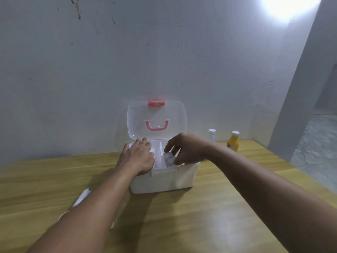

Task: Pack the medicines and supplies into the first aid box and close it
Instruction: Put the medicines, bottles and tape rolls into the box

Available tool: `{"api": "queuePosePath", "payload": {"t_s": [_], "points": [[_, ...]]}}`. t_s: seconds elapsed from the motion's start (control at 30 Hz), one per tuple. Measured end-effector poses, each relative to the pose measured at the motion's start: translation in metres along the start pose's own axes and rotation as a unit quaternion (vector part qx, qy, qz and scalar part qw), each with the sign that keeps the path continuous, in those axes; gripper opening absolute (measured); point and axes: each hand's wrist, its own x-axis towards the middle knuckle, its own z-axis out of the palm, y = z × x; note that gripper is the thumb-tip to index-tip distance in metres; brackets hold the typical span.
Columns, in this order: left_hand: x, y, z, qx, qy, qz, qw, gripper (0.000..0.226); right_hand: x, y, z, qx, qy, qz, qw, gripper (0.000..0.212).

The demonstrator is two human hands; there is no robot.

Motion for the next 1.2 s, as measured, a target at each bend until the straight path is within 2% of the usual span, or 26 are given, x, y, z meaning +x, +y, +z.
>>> {"api": "queuePosePath", "payload": {"t_s": [0.2, 0.47, 0.63, 0.83, 1.0, 1.2], "points": [[0.0, 0.0, -0.001, -0.003, -0.002, -0.002, 1.0, 0.054, 0.0, 0.008, -0.006, 0.108, -0.023, 0.05, 0.993, 0.053], [0.001, 0.0, 0.0, -0.009, -0.002, -0.002, 1.0, 0.053, -0.001, 0.024, -0.011, 0.179, 0.02, 0.067, 0.981, 0.036], [0.0, 0.0, -0.001, -0.012, -0.003, -0.002, 1.0, 0.054, 0.001, 0.03, -0.005, 0.157, -0.013, 0.045, 0.986, 0.04], [0.001, 0.001, 0.0, -0.003, -0.002, -0.004, 1.0, 0.054, 0.007, 0.022, -0.001, 0.135, 0.046, -0.003, 0.99, 0.014], [0.0, 0.001, -0.001, -0.004, -0.002, -0.006, 1.0, 0.054, 0.01, 0.016, 0.001, 0.1, 0.021, -0.023, 0.995, 0.022], [-0.002, 0.003, -0.003, -0.008, -0.003, -0.005, 1.0, 0.055, 0.011, 0.014, 0.007, 0.017, 0.091, -0.06, 0.994, 0.01]]}}
